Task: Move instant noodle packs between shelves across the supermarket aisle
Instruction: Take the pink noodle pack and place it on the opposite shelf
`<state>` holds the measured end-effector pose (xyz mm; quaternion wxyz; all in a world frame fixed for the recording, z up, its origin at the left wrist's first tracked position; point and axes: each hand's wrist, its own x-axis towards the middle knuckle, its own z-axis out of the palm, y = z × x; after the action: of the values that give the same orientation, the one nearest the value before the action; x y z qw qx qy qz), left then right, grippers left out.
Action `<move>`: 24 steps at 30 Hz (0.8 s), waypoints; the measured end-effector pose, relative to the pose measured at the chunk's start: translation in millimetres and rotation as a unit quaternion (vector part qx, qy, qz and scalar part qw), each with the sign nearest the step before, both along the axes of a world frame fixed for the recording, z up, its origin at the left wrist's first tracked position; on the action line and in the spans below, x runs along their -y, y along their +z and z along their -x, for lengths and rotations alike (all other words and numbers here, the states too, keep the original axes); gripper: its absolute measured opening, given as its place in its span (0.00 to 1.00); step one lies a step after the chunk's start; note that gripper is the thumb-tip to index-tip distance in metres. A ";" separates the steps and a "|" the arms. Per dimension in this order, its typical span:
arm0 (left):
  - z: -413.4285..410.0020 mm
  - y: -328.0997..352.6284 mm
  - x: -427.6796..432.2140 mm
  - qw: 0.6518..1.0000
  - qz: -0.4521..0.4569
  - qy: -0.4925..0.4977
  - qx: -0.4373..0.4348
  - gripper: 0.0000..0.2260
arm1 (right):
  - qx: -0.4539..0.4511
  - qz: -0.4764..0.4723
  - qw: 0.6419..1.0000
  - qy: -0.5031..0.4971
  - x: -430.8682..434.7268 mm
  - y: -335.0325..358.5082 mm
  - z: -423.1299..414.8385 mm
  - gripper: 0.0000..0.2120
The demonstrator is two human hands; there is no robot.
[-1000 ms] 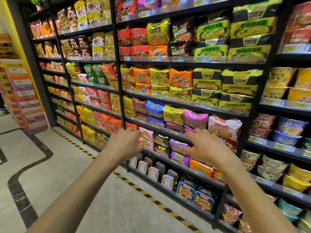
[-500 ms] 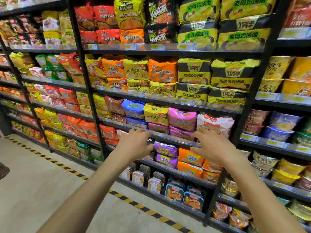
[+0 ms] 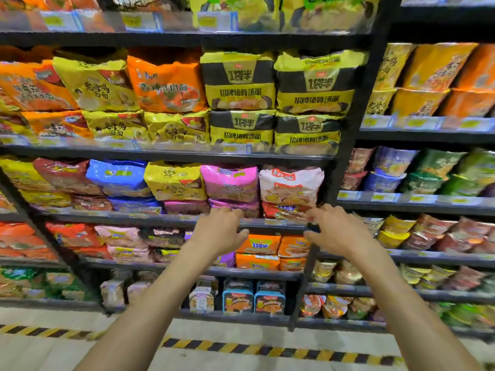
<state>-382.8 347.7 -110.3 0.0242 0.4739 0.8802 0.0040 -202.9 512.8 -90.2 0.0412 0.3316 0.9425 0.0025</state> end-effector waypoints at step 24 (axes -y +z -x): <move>54.2 -124.0 -191.3 0.947 -0.295 0.033 0.121 0.28 | -0.261 0.107 0.959 -0.010 -162.5 -137.3 63.7 0.31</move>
<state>-437.0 539.0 -234.3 -0.0106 0.4261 0.8454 0.3218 -266.6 675.2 -227.5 -0.1706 0.3236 0.9120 -0.1855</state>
